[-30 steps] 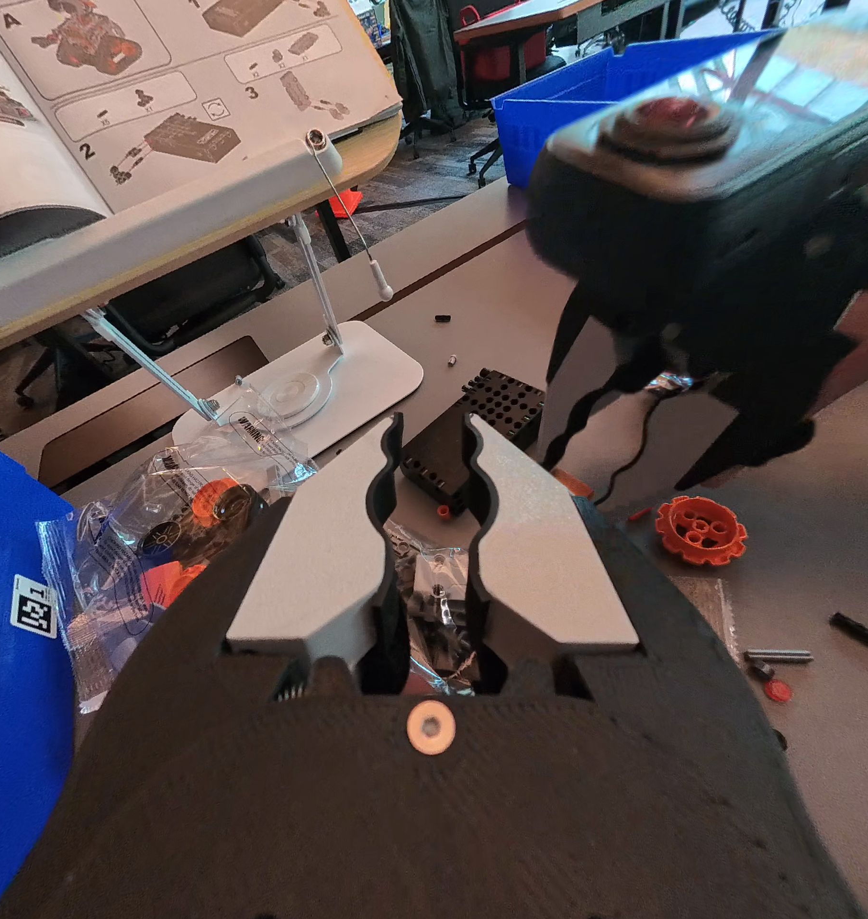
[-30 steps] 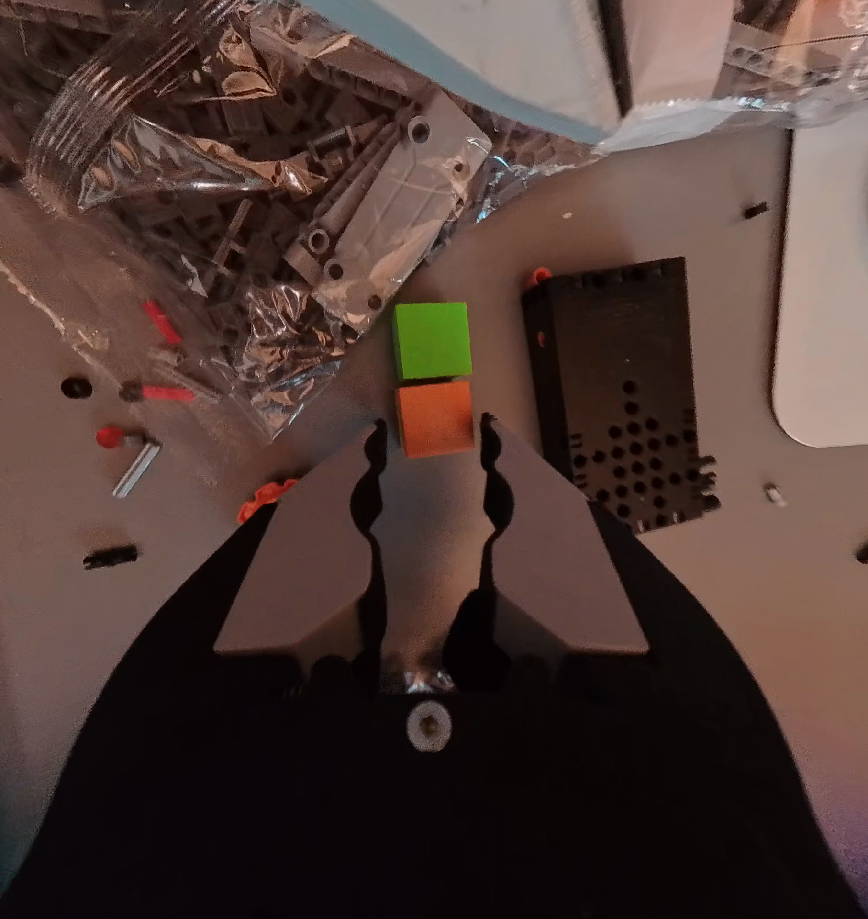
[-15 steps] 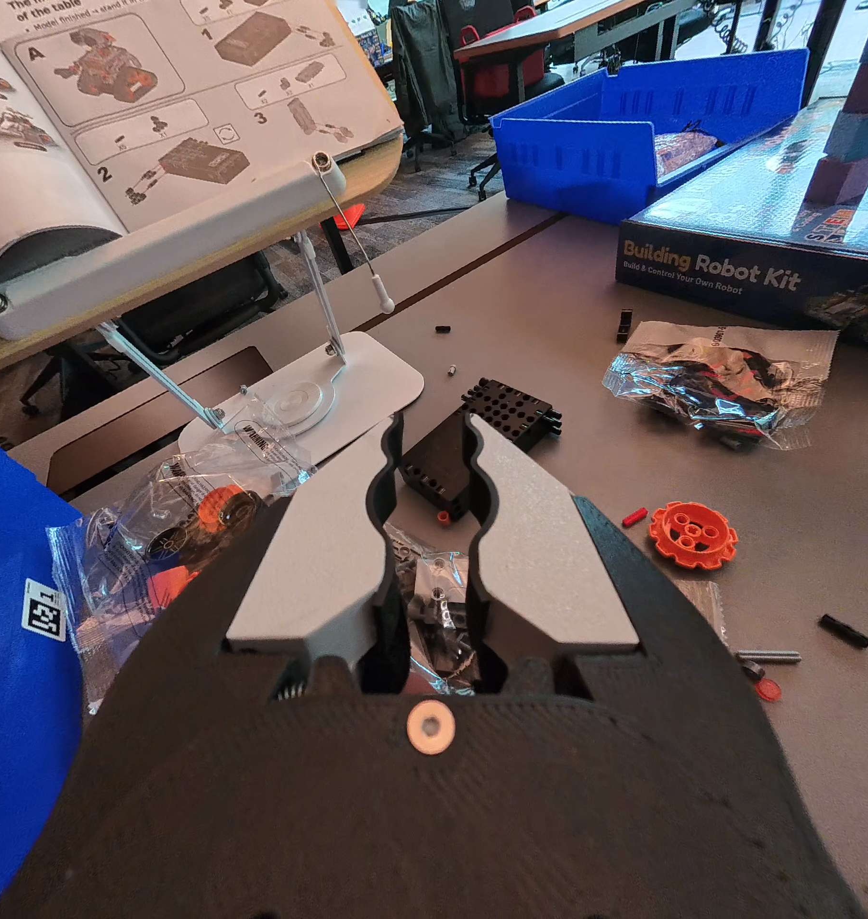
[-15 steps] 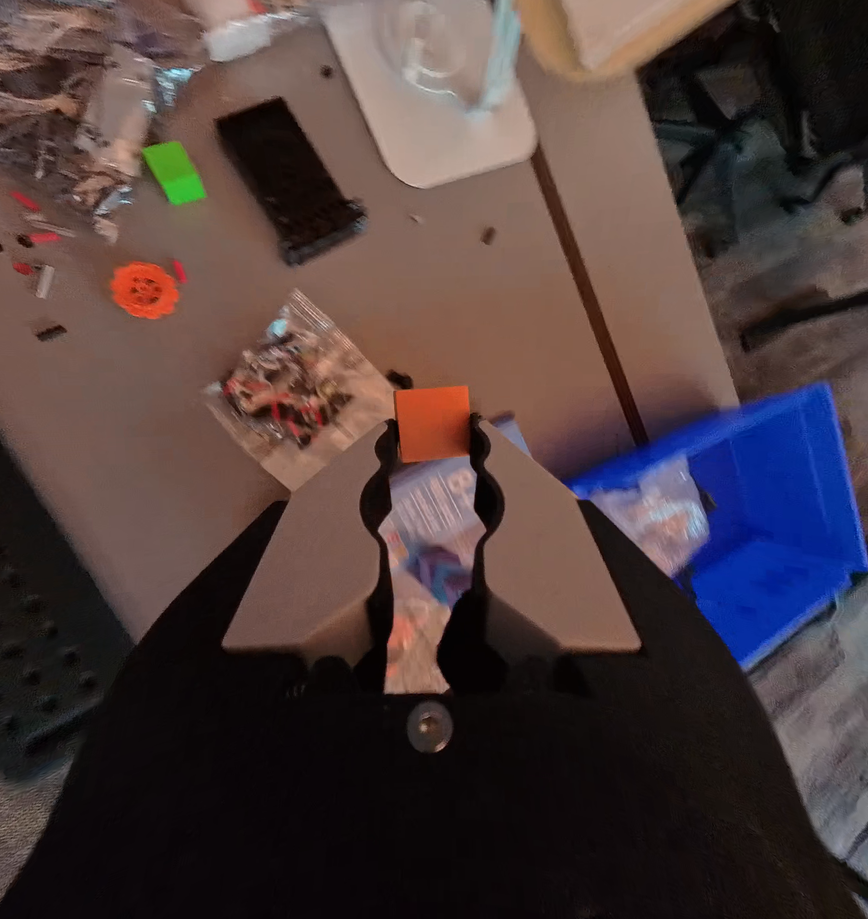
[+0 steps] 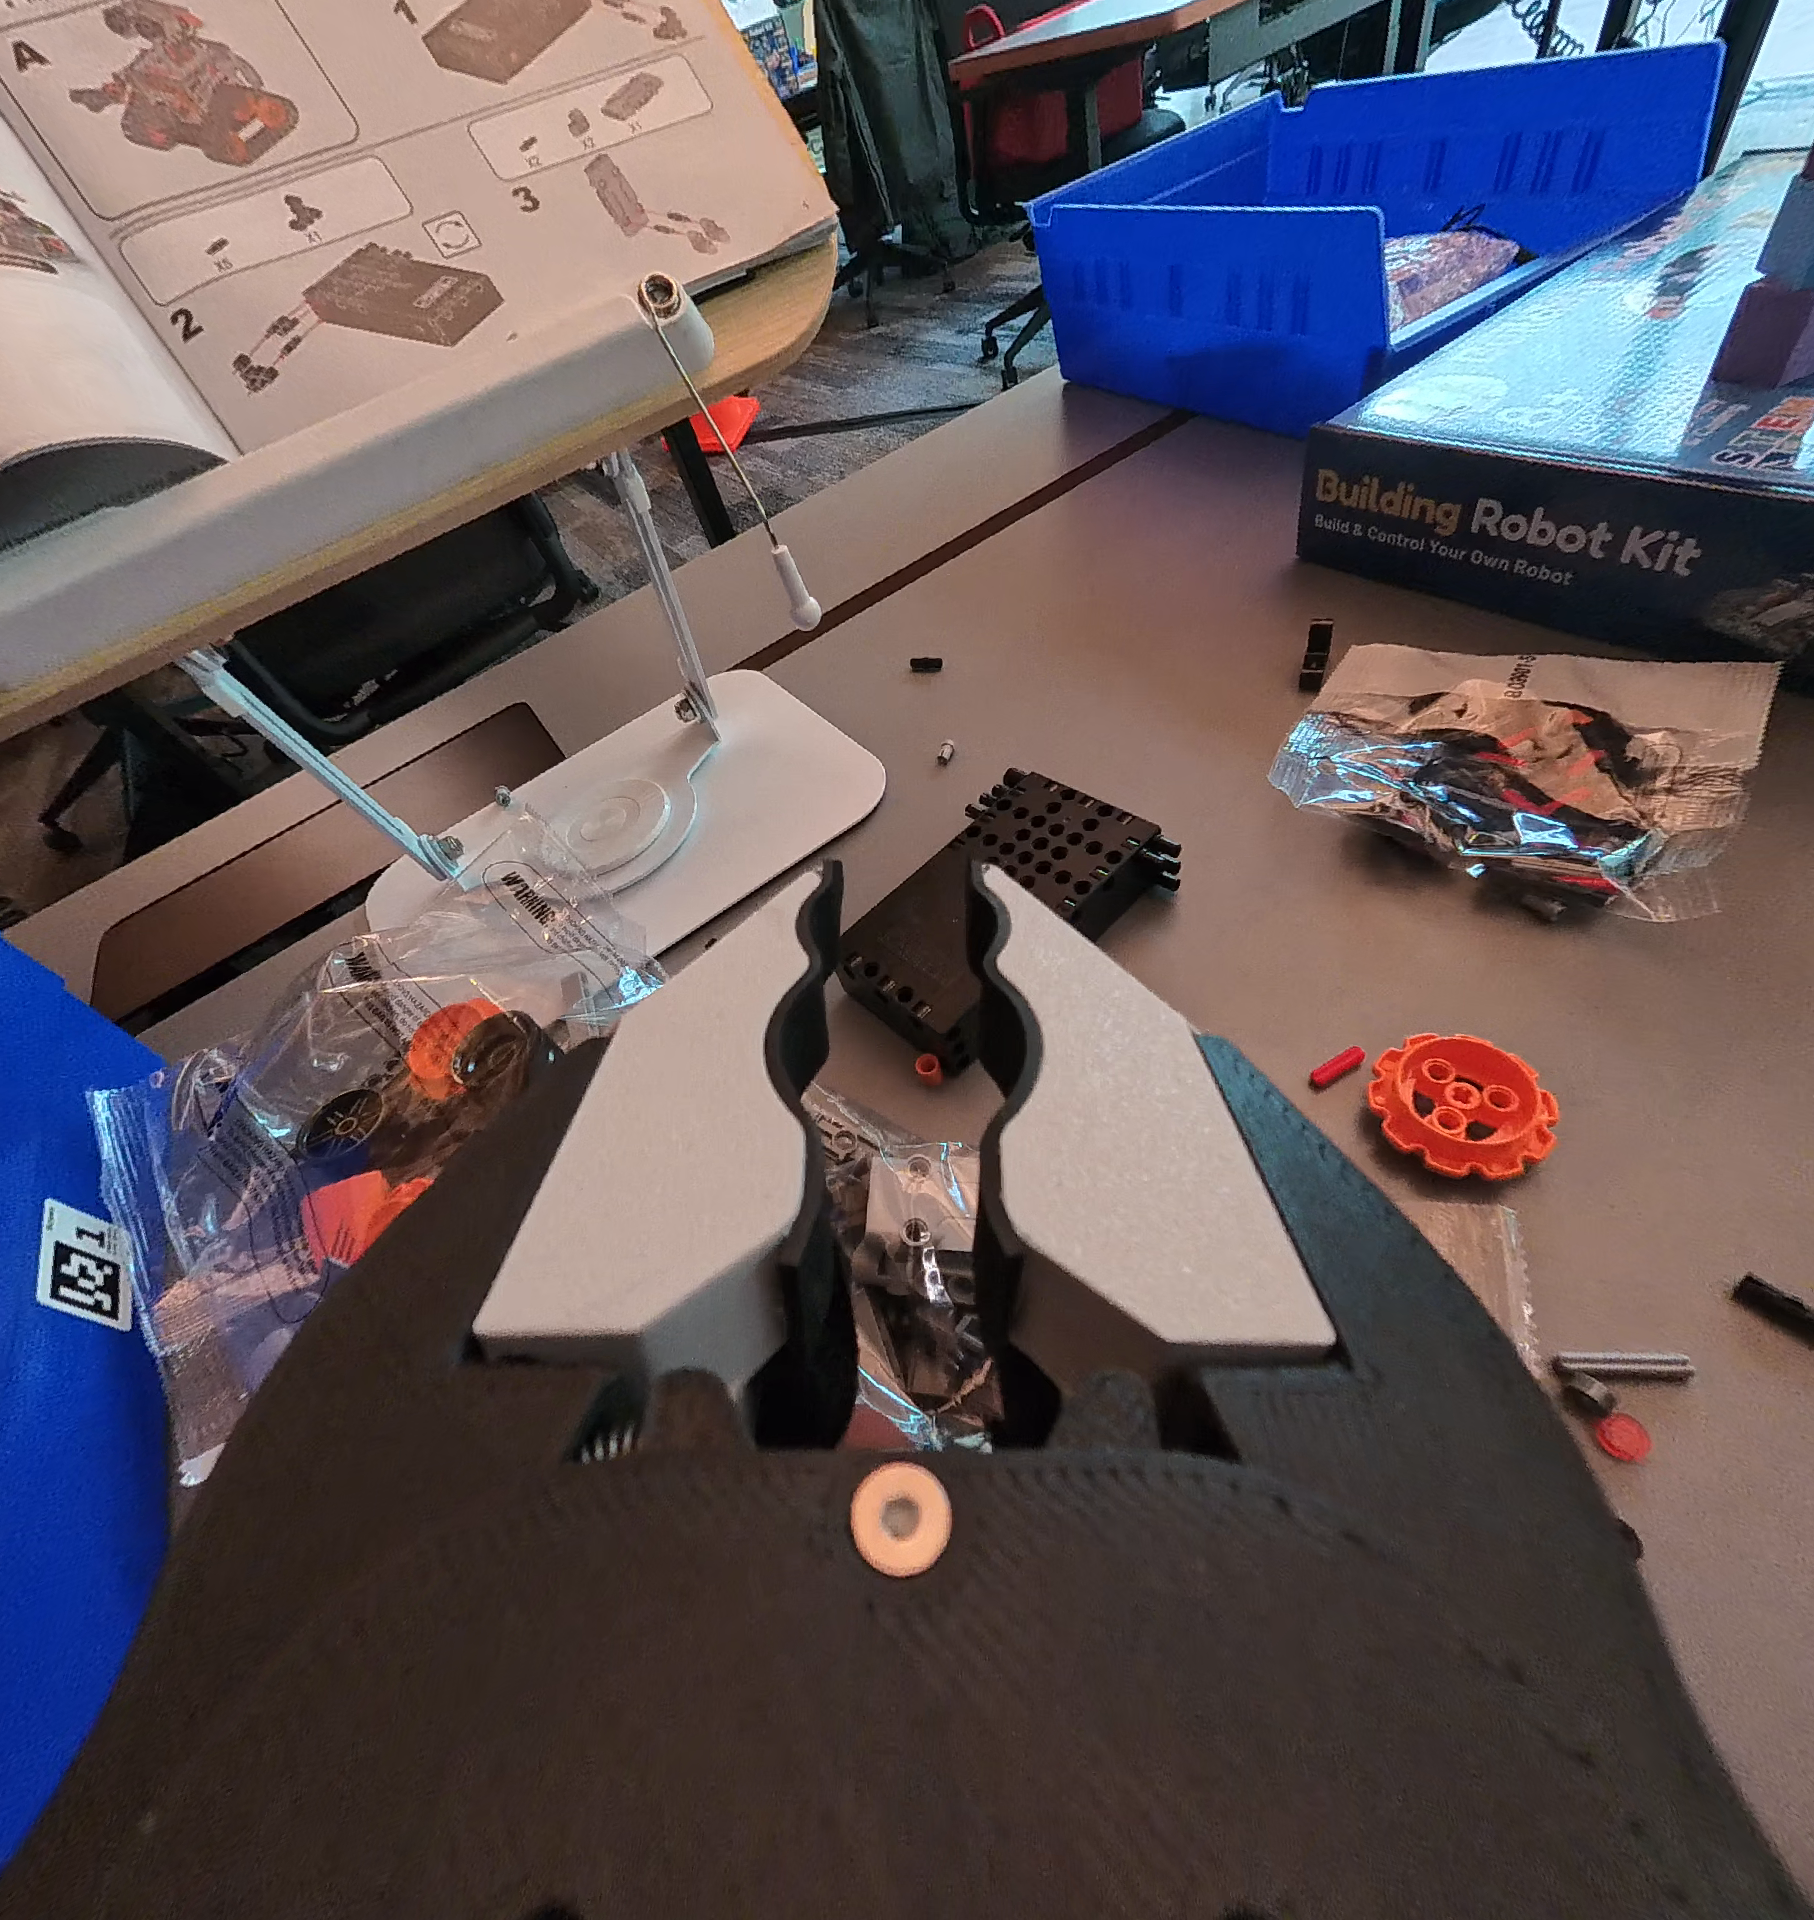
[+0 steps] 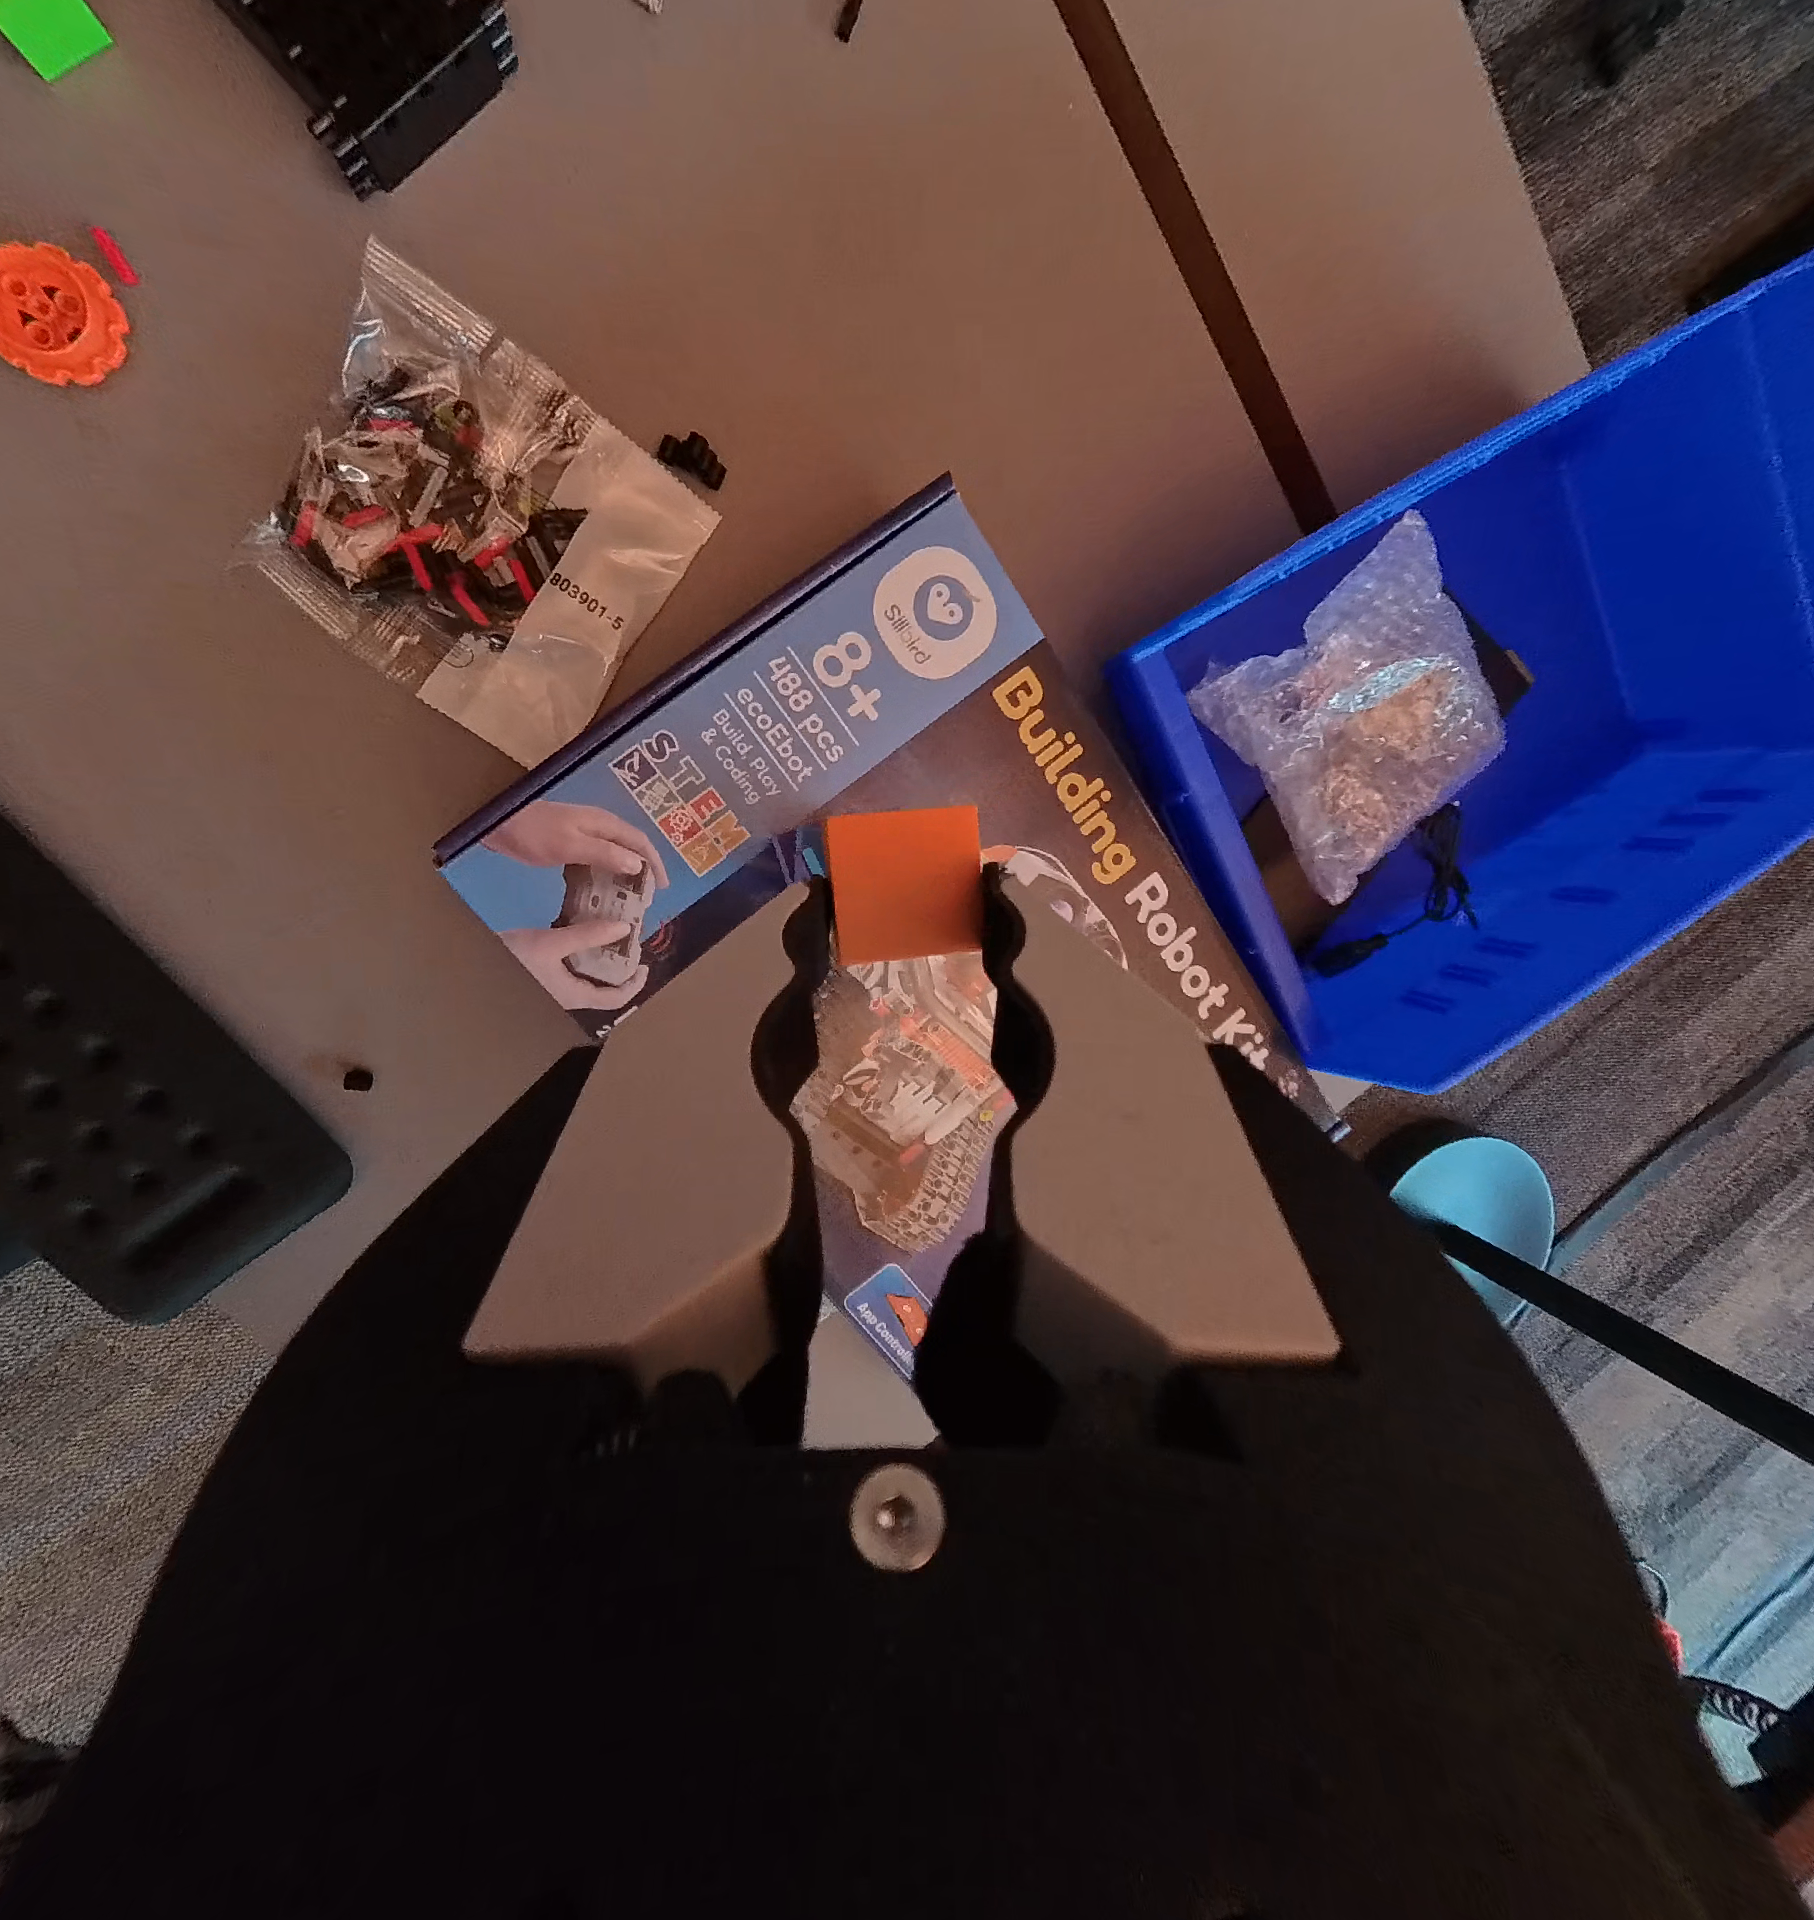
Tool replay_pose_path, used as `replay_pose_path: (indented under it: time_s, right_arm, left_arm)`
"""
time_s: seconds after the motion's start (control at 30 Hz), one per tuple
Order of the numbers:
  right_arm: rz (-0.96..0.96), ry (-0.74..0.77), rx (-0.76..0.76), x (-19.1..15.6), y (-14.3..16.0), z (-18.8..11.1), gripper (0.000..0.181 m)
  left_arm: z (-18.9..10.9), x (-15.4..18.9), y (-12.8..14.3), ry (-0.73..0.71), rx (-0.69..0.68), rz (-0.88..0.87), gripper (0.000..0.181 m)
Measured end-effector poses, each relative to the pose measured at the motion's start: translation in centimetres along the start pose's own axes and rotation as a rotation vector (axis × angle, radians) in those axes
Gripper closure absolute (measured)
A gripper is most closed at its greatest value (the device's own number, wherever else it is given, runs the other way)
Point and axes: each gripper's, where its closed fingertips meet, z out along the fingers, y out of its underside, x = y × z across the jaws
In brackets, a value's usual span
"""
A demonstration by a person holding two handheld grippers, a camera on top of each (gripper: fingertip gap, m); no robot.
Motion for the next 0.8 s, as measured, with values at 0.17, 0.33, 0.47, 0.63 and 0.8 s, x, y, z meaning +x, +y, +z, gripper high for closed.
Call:
replay_pose_path:
  time_s: [0.17,0.33,0.47,0.63,0.8]
  right_arm:
    - [0.014,-0.007,-0.041,0.2,0.6,1.4,0.153]
    - [0.018,0.018,-0.052,0.4,0.9,1.2,0.143]
    - [-0.034,0.132,0.035,0.0,-1.7,-1.1,0.143]
    - [-0.248,0.015,0.220,-8.8,-9.4,0.4,0.139]
    - [-0.387,-0.139,0.302,-17.8,-14.9,8.1,0.135]
  left_arm:
    - [0.0,0.0,0.0,-0.001,-0.001,0.000,0.159]
    - [0.0,0.0,0.0,0.002,-0.003,0.002,0.159]
    - [0.1,-0.1,0.0,-0.002,-0.001,-0.001,0.159]
    - [-0.1,-0.5,-0.1,-0.016,0.010,-0.012,0.159]
    - [-0.5,-0.9,-0.8,-0.035,0.054,-0.029,0.162]
